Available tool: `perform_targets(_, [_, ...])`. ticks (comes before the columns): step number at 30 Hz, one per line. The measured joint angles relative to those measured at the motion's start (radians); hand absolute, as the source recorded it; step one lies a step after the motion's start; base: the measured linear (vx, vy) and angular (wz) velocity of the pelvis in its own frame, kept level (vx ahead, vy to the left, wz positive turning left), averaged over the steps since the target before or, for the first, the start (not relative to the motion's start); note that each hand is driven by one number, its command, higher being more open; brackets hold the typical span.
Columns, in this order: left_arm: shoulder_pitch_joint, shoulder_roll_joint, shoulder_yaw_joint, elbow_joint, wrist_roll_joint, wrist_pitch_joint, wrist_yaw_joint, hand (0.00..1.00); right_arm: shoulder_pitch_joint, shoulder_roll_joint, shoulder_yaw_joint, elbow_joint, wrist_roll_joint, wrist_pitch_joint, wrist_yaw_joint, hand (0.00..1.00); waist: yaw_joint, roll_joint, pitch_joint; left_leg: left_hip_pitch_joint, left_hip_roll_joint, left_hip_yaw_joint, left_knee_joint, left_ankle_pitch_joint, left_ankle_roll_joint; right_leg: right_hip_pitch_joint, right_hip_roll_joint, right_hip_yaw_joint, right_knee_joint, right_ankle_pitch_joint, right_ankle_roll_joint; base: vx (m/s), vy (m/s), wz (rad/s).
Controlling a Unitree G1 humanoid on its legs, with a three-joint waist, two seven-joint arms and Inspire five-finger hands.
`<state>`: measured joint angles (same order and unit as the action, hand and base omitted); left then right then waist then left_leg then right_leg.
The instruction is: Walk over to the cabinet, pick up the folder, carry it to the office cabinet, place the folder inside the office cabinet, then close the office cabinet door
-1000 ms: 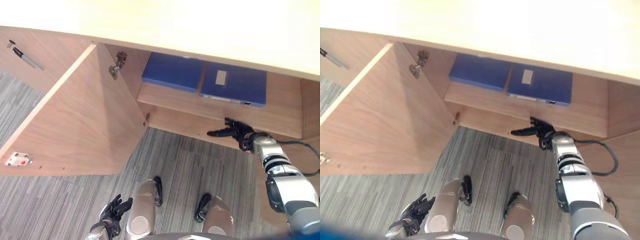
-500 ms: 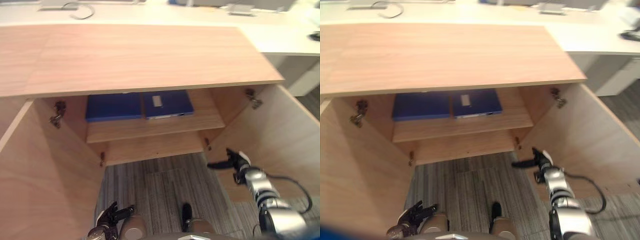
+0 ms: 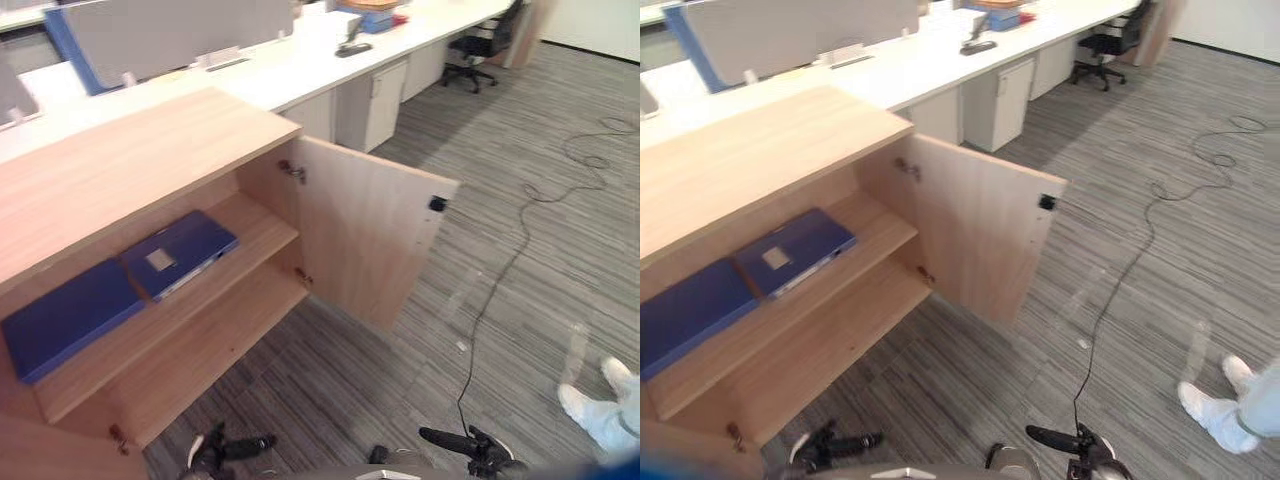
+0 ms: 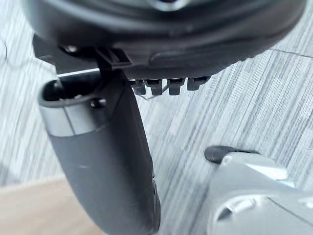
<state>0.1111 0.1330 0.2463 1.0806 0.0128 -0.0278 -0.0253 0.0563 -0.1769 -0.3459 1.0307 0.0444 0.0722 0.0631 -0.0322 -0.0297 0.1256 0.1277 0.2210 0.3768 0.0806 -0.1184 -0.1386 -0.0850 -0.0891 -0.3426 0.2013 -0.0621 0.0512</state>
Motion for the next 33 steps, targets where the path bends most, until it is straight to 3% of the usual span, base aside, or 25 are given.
perform_targets(5, [-0.005,-0.006,0.015,0.009,-0.001,0.008,0.004,1.00,0.004,-0.007,-0.117,-0.055,0.039,-0.009,-0.054,1.00,-0.014,0.006,-0.016,0.031,0.036,-0.015,-0.069,0.063,0.000,0.004,0.084,0.007,-0.058,0.036,-0.049,0.04,-0.109,-0.44])
perform_targets(10, [-0.020,-0.043,0.013,0.001,-0.001,0.007,0.002,1.00,0.000,-0.018,-0.125,-0.183,0.036,-0.009,-0.089,1.00,-0.027,0.039,-0.043,0.050,0.030,-0.007,-0.104,0.092,-0.016,0.006,0.091,0.019,-0.061,0.043,-0.058,0.08,0.029,-0.06])
perform_targets(20, [-0.017,-0.023,-0.050,-0.035,-0.002,0.007,0.017,1.00,-0.182,-0.036,0.001,-0.336,-0.041,-0.018,-0.143,1.00,-0.020,0.059,-0.056,0.055,0.002,-0.014,-0.128,0.095,-0.013,0.019,0.071,0.016,-0.088,0.064,-0.048,0.03,0.054,0.03])
perform_targets(24, [-0.016,-0.026,-0.075,-0.035,-0.001,0.007,0.014,1.00,-0.285,-0.073,0.017,-0.330,-0.030,-0.020,-0.166,1.00,-0.005,0.069,-0.050,0.030,-0.010,-0.047,-0.132,0.107,-0.006,0.017,0.055,-0.010,-0.102,0.078,-0.042,-0.04,0.025,0.23])
perform_targets(27, [-0.001,-0.026,-0.081,-0.035,-0.002,0.007,0.014,1.00,-0.434,-0.132,0.023,-0.248,0.041,-0.051,-0.185,1.00,0.022,0.084,-0.038,0.010,-0.020,-0.074,-0.136,0.118,-0.004,0.018,0.047,-0.029,-0.125,0.099,-0.042,-0.06,0.025,0.20])
perform_targets(33, [0.037,-0.032,-0.097,-0.035,-0.025,0.007,0.006,1.00,-0.638,-0.198,0.019,-0.047,0.140,-0.054,-0.185,1.00,0.049,0.095,-0.028,-0.024,-0.025,-0.142,-0.148,0.146,-0.002,0.021,0.032,-0.090,-0.132,0.105,-0.044,-0.06,0.005,0.32])
